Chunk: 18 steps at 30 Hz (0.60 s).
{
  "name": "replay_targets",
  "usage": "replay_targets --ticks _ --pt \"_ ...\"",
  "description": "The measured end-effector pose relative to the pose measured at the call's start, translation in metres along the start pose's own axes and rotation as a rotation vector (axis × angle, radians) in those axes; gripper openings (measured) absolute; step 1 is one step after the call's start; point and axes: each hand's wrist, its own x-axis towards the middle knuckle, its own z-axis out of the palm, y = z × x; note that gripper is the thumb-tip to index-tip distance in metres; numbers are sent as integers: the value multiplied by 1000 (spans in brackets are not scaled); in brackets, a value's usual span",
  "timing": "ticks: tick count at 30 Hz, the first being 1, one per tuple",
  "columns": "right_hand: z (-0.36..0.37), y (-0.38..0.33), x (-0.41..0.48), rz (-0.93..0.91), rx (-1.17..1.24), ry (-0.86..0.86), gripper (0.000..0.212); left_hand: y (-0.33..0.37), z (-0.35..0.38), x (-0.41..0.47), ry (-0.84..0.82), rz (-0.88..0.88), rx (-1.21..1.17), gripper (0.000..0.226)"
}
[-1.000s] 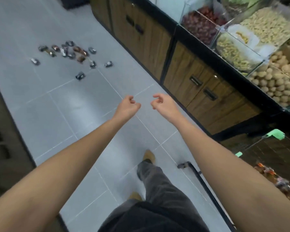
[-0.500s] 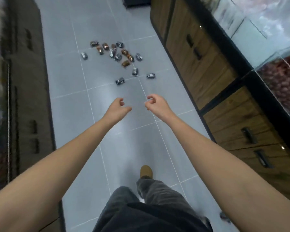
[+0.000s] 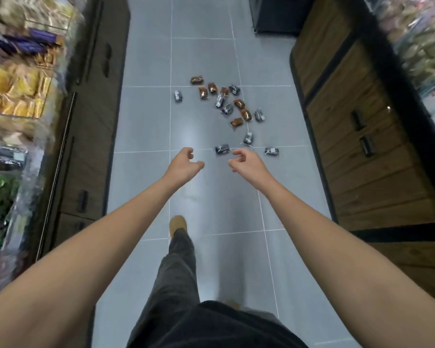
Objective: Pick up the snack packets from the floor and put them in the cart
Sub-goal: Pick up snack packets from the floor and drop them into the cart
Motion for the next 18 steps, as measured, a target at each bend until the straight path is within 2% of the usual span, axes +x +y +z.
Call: replay_targets --ticks 4,9,18 --pt "13 -41 68 41 2 33 31 24 -39 74 -62 20 66 61" --pt "14 -69 136 113 62 105 38 65 -69 154 -162 84 161 61" --pt "-31 -75 238 256 160 230 36 145 -46 276 -303 136 304 64"
